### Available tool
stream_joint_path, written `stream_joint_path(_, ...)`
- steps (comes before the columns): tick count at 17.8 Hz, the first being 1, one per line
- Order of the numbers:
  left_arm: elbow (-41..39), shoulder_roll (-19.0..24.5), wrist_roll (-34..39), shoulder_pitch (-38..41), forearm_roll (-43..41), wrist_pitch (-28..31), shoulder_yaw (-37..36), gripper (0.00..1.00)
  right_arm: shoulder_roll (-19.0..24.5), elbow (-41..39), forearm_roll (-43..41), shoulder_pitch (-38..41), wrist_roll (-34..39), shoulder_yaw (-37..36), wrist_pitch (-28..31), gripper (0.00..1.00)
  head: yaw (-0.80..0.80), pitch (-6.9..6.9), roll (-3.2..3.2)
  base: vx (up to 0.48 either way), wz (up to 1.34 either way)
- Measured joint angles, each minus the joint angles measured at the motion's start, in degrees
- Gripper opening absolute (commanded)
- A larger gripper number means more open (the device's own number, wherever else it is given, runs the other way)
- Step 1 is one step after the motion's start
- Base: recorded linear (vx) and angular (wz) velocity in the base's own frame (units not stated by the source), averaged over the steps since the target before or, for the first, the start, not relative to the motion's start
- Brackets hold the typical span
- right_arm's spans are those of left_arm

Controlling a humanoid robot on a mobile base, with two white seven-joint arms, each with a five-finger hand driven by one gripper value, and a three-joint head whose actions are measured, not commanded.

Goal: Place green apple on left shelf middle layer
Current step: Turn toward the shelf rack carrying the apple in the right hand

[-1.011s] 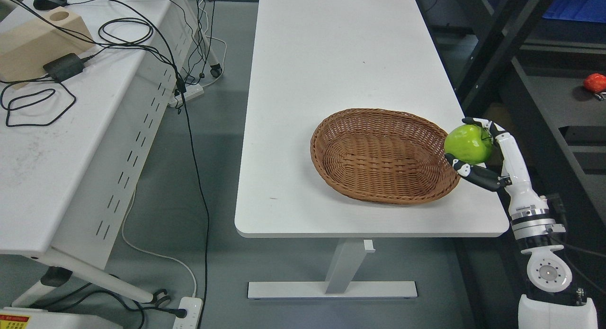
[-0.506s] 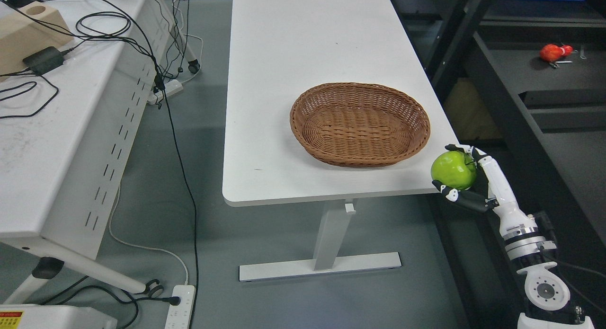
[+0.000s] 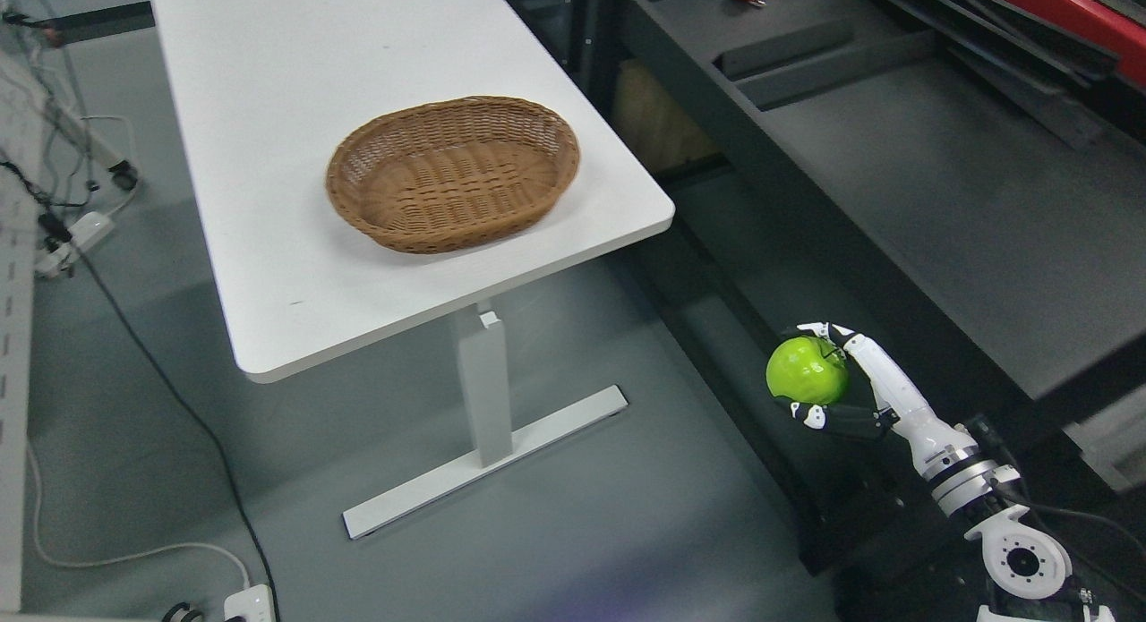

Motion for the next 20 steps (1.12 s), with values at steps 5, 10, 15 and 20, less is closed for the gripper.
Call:
stream_joint_path(5,0.0,0.0,0.0,0.0,0.0,0.0,0.0,1.0,-0.72,-0.12,0.09,2.08,0.26,0.71,-0.62,0.04,0.0,0.0,0.0,-0.178,-0.94)
stream_joint_path(10,0.0,0.0,0.0,0.0,0.0,0.0,0.0,1.0,-1.07,-0.15,0.2,2.75,-0.79,0.26,2.64,0.04,0.0,0.0,0.0,-0.147,-0.85)
stream_joint_path(15,0.0,0.0,0.0,0.0,0.0,0.0,0.0,1.0,-1.24,-0.17,0.71,1.25,-7.41,-2.32,6.98,0.04,0.0,-0.01,0.0,-0.05,-0.61)
stream_joint_path(20,0.0,0.0,0.0,0.0,0.0,0.0,0.0,1.0,-1.28,-0.16,3.2,-0.24,-14.69,-5.18,11.51,0.04,0.0,-0.01,0.0,0.05,-0.25)
